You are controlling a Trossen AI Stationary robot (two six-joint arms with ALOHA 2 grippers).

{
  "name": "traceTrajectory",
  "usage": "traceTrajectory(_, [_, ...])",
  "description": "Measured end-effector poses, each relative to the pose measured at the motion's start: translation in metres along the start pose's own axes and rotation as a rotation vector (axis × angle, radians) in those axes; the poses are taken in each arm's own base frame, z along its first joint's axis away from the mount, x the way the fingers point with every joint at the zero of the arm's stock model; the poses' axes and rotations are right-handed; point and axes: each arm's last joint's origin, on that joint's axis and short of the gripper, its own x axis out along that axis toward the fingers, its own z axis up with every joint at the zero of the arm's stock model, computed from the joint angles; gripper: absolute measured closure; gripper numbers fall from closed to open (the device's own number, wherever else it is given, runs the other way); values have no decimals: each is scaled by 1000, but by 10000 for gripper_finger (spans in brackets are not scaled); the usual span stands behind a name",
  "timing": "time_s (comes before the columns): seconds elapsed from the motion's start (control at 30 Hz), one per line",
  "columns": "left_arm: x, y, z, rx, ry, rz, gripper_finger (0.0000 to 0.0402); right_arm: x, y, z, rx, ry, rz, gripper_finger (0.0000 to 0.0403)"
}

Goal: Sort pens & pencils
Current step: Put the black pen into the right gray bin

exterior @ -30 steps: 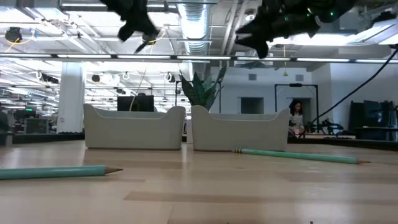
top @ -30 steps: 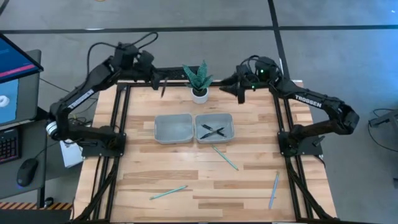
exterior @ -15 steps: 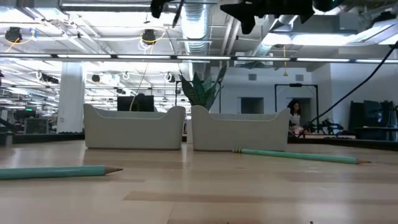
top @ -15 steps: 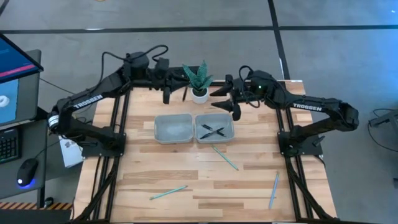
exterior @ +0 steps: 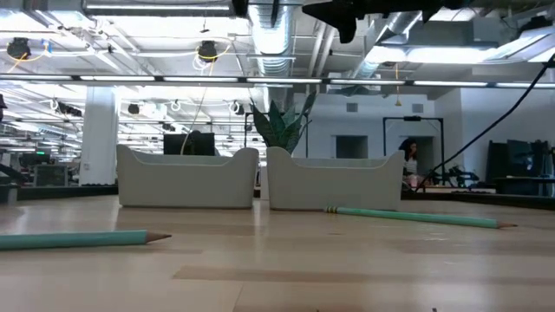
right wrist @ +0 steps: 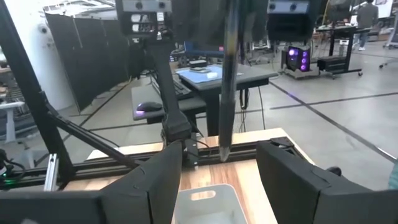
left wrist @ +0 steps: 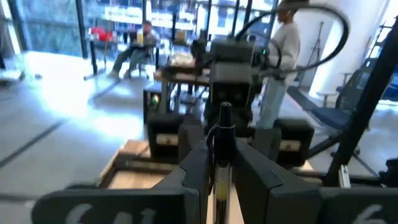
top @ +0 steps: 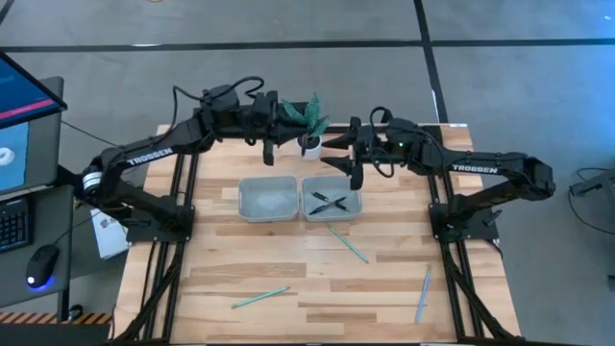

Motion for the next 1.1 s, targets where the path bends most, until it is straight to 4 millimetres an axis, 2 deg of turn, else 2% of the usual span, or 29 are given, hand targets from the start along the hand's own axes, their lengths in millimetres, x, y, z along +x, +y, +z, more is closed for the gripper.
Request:
traceTrajectory(0.2, [12,1,-1,14,-54,-24,360,0,1,0,-10,-1,3,175])
traceTrajectory(0.47, [33,8,-15,-39,-62,-70,360,0,1,2,-18,-26,1,176])
traceTrajectory(0.77, [32,5,-9,-52,-107,-128,360,0,-1,3,-18,-32,-56,176])
traceTrajectory(1.1, [32,5,-7,-12,-139,-105,360,0,-1,7,9,-70,-53,177])
